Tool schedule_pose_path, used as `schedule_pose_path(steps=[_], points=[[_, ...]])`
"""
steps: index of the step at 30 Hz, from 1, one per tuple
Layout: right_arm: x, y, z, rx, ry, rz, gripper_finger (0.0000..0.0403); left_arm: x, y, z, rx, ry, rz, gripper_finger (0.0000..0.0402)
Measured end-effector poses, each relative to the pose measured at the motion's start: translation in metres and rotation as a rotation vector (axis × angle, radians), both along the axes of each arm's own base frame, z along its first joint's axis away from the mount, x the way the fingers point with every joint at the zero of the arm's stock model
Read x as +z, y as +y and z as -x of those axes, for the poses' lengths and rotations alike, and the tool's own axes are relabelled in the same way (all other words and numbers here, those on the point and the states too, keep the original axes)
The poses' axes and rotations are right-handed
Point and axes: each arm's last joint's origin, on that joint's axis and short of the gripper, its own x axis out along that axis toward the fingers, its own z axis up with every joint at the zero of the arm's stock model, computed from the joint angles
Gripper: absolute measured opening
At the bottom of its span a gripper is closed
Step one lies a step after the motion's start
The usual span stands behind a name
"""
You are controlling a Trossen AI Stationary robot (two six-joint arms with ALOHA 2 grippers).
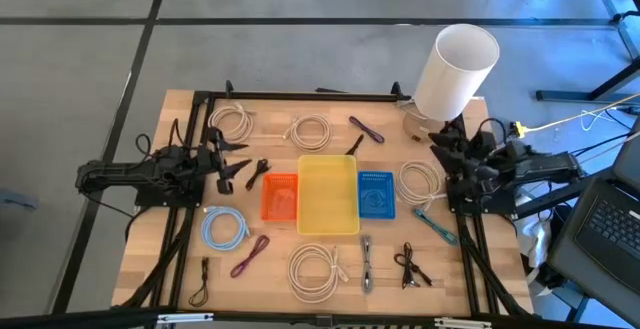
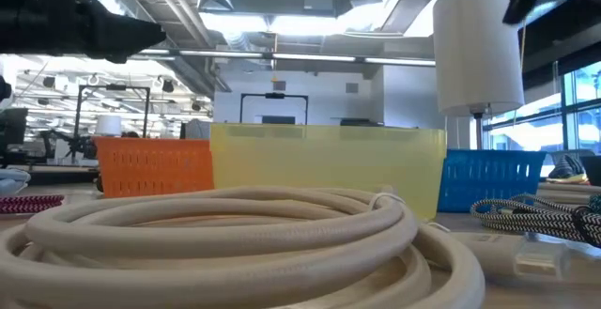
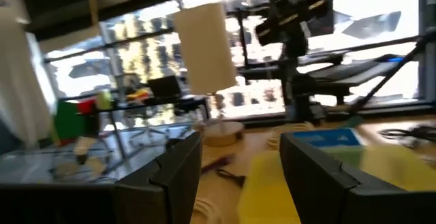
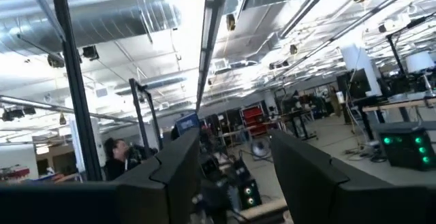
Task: Pick & Place USB Port
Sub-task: Put the white usb cable into the yellow bin
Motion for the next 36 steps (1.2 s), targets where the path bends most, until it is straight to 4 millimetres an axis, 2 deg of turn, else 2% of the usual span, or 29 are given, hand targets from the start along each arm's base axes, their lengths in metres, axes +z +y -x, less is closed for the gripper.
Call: schedule_pose_path(steps=[3,7,12,14,17,23,26,29,32,36], points=[[0.029,0.002,-0.012,-0.011,0.026,0.035,0.0184,0.003,0.002,0.001,0.063,-0.037,0.007,0.0191],[0.064,0.006,-0.039,-0.057,0.080,0.069,0.0184,0.011,0.002,0.004,0.069,-0.144,0.058,0.0191],[0.108,0.012,-0.078,-0.068,0.057,-0.047,0.0184,0.025,0.006,0.012,0.151,-0.436,0.349,0.0191],[0.119,0.013,-0.093,-0.096,0.068,-0.086,0.0184,0.032,0.008,0.017,0.203,-0.547,0.404,0.0191],[0.134,0.015,-0.113,-0.184,0.091,-0.056,0.0184,0.036,0.011,0.023,0.290,-0.664,0.488,0.0191],[0.147,0.023,-0.149,-0.132,0.108,-0.031,0.0184,0.045,0.011,0.029,0.205,-0.849,0.657,0.0191],[0.146,0.026,-0.162,-0.122,0.192,0.045,0.0184,0.049,0.009,0.026,0.151,-0.748,0.626,0.0191],[0.129,0.015,-0.168,-0.186,0.416,-0.050,0.0184,0.057,0.009,0.021,0.198,-0.497,0.593,0.0184],[0.120,0.002,-0.158,-0.245,0.615,-0.136,0.0184,0.071,0.008,0.019,0.271,-0.183,0.543,0.0175],[0.126,-0.011,-0.134,-0.342,0.741,-0.197,0.0184,0.100,0.010,0.012,0.369,0.099,0.523,0.0165]])
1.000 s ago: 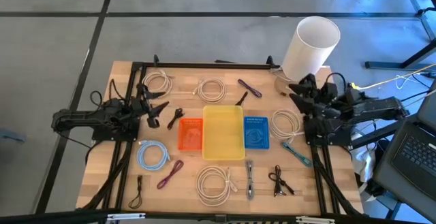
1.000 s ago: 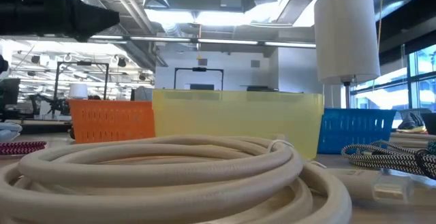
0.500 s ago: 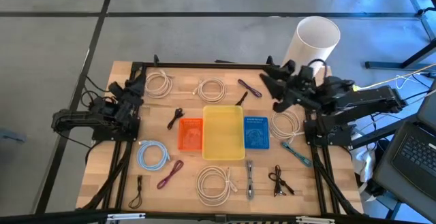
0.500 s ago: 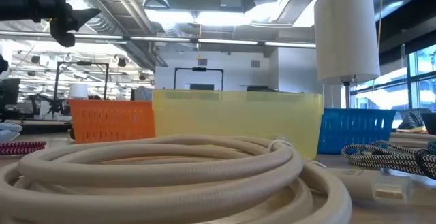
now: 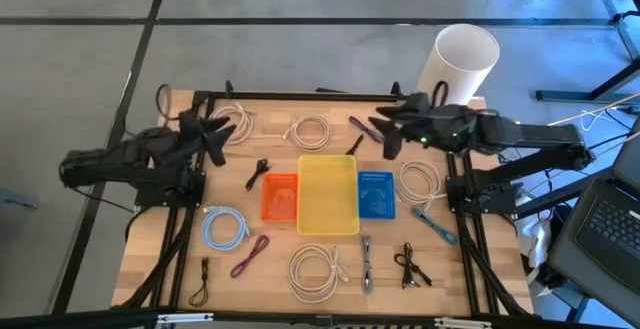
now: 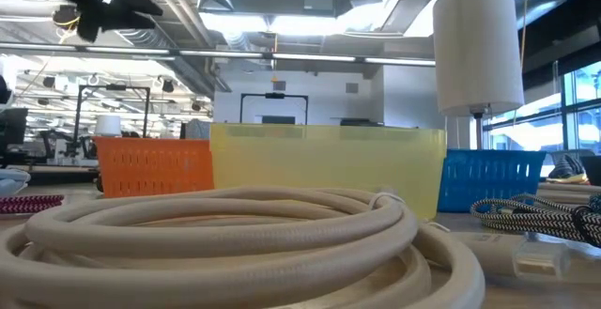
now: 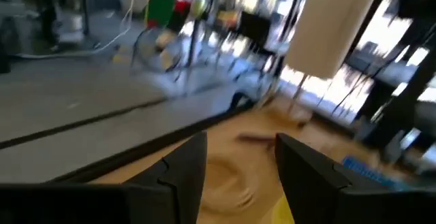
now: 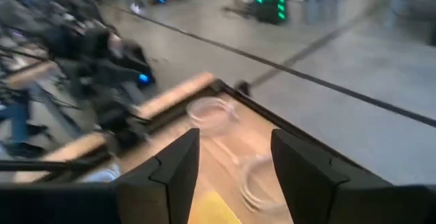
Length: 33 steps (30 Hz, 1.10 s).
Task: Pick & Place USB Port
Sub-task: Put the white usb cable into the yellow bin
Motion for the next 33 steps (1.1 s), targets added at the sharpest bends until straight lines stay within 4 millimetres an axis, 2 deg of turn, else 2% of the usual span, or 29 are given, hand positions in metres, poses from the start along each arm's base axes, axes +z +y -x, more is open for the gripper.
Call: schedule_pose_path(steps=[3,6,10,15,20,25,33], points=[[0.005,-0.007,0.016,-0.041,0.050,0.011,0.0184,0.016,0.005,-0.017,0.011,0.173,0.043,0.0161],[0.007,-0.012,0.030,-0.060,0.082,0.027,0.0184,0.019,0.015,-0.041,0.014,0.347,0.161,0.0162],[0.005,-0.013,0.044,-0.031,0.140,0.022,0.0184,0.002,0.037,-0.065,0.051,0.654,0.377,0.0170],[0.003,-0.012,0.054,0.019,0.203,0.043,0.0184,-0.026,0.067,-0.084,0.031,0.841,0.582,0.0179],[0.003,-0.012,0.054,0.027,0.213,0.061,0.0184,-0.048,0.091,-0.089,0.018,1.000,0.604,0.0187],[0.003,-0.012,0.050,0.019,0.199,0.044,0.0184,-0.062,0.112,-0.081,-0.014,1.166,0.595,0.0194],[0.001,-0.012,0.035,0.014,0.182,0.045,0.0184,-0.084,0.148,-0.073,-0.108,1.213,0.633,0.0196]])
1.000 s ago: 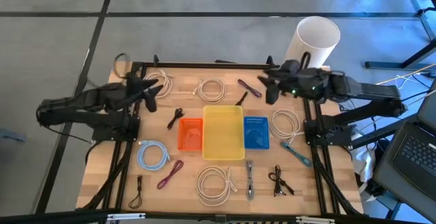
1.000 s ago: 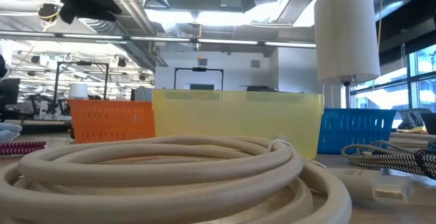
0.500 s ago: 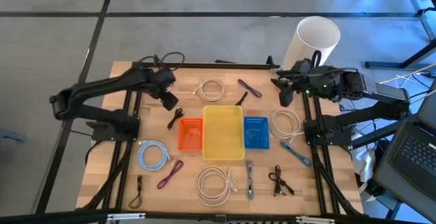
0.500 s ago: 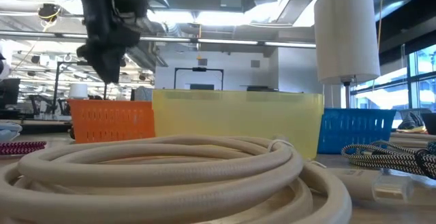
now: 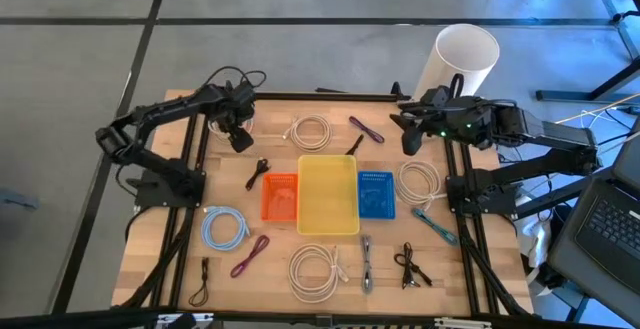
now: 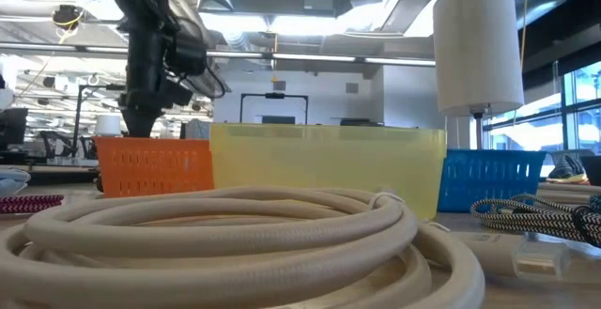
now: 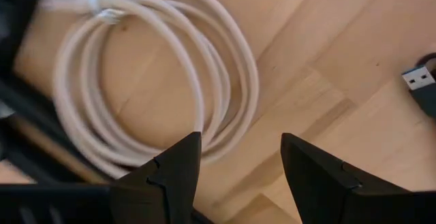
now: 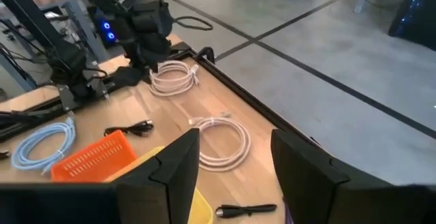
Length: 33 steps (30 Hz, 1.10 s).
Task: Pick & Place USB Port
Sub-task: Put the white usb cable into the yellow bin
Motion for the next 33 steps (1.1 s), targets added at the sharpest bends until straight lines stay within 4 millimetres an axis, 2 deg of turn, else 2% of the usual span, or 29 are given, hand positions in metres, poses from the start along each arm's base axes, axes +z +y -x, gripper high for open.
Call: schedule_pose_path(steps=[11,19,22,28,33], points=[[-0.005,0.000,-0.017,0.014,0.001,-0.009,0.0184,-0.044,0.035,0.000,-0.014,0.048,0.076,0.0196],[-0.003,0.000,-0.018,0.017,-0.019,-0.010,0.0184,-0.069,0.045,0.000,0.010,0.060,0.156,0.0192],[-0.003,0.000,-0.018,0.017,-0.019,-0.010,0.0184,-0.071,0.045,0.000,0.014,0.060,0.173,0.0161],[-0.003,0.000,-0.019,0.025,-0.012,0.005,0.0184,-0.065,0.042,0.000,0.018,0.017,0.181,0.0023],[-0.003,0.000,-0.019,0.028,-0.009,0.011,0.0184,-0.052,0.033,0.007,0.017,0.032,0.203,0.0011]])
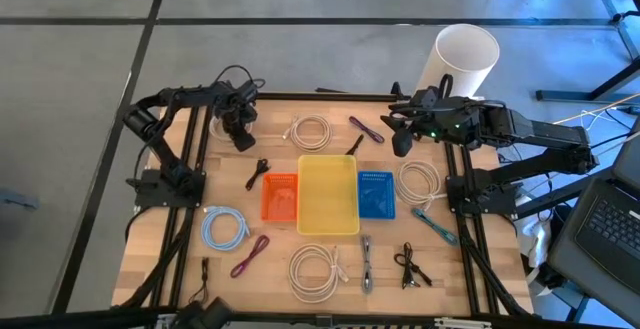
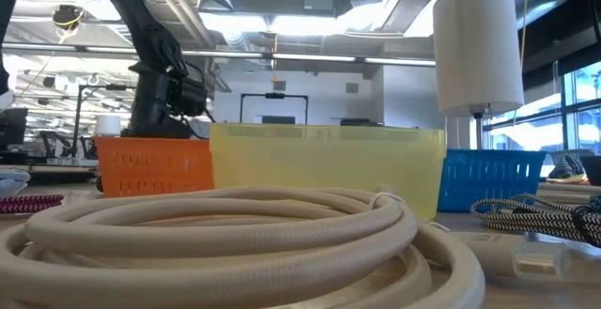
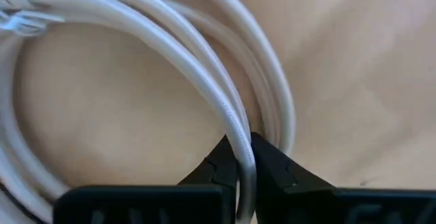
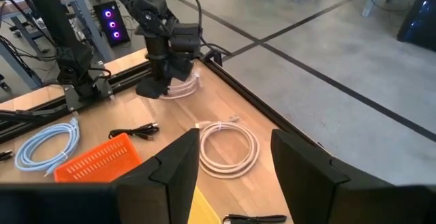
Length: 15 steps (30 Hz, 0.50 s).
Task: Pick & Place USB Port
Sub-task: Put the white usb cable into the yellow bin
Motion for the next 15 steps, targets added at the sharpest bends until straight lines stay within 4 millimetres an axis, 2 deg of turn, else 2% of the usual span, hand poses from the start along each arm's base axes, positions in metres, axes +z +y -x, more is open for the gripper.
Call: schedule_pose_path(steps=[8,11,15], points=[[0.000,0.000,0.000,0.011,0.016,0.023,0.0184,0.054,-0.030,0.021,0.016,-0.039,-0.019,0.0010],[0.000,0.000,0.000,-0.002,0.017,0.031,0.0184,0.077,-0.046,0.030,0.063,-0.148,-0.039,0.0010],[0.000,-0.001,0.000,-0.005,0.027,0.050,0.0184,0.105,-0.066,0.036,0.111,-0.413,-0.041,0.0010]])
